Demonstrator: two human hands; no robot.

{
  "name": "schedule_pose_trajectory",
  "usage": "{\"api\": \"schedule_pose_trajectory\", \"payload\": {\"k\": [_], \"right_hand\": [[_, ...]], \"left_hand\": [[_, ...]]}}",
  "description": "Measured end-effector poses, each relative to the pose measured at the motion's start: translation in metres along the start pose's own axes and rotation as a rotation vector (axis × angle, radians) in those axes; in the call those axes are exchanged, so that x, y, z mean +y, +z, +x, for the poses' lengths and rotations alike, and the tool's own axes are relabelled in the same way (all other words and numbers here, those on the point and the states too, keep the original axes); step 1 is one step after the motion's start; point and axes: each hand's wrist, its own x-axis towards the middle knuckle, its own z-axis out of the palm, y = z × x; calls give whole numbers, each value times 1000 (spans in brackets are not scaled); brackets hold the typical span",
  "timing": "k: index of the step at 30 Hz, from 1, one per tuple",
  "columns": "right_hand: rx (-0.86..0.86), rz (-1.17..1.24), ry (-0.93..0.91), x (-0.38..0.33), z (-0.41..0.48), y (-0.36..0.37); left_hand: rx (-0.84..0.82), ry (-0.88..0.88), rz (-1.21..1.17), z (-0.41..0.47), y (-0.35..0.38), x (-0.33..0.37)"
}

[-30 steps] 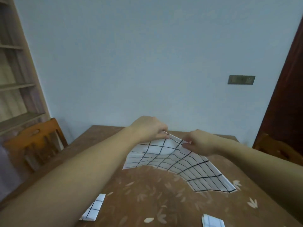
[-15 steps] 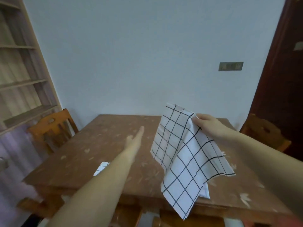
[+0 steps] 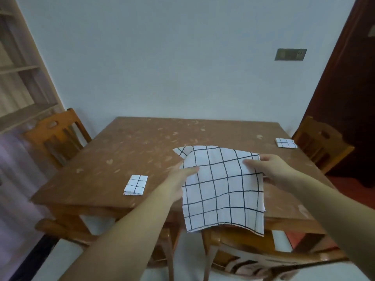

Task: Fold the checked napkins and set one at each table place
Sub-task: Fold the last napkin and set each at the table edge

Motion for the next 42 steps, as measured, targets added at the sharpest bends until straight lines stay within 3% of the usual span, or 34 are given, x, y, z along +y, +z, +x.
{"api": "schedule_pose_trajectory", "payload": {"k": [6,11,16,22,31,37,42], "right_hand": [[-4,144,-80,-36,-12,2],[25,265,-144,-59,-19,7],[20,259,-90,-58,-19,20],[68,259,-67,-61,-12,25],[103,313,-109,-64,-16,28],[91,224,-161,-63,-23,22],[8,241,-162,-63,-24,15]], "left_hand": [[-38,196,-32,-22,-22,59],[-190,74,113,-41,-36,84],[-11,179,181,-35,-50,84],[54,214,121,-51,-53,103],[92,260,108,-54,-57,100],[59,279,70,-51,-59,99],[55,311,91,-53,-57,101]]}}
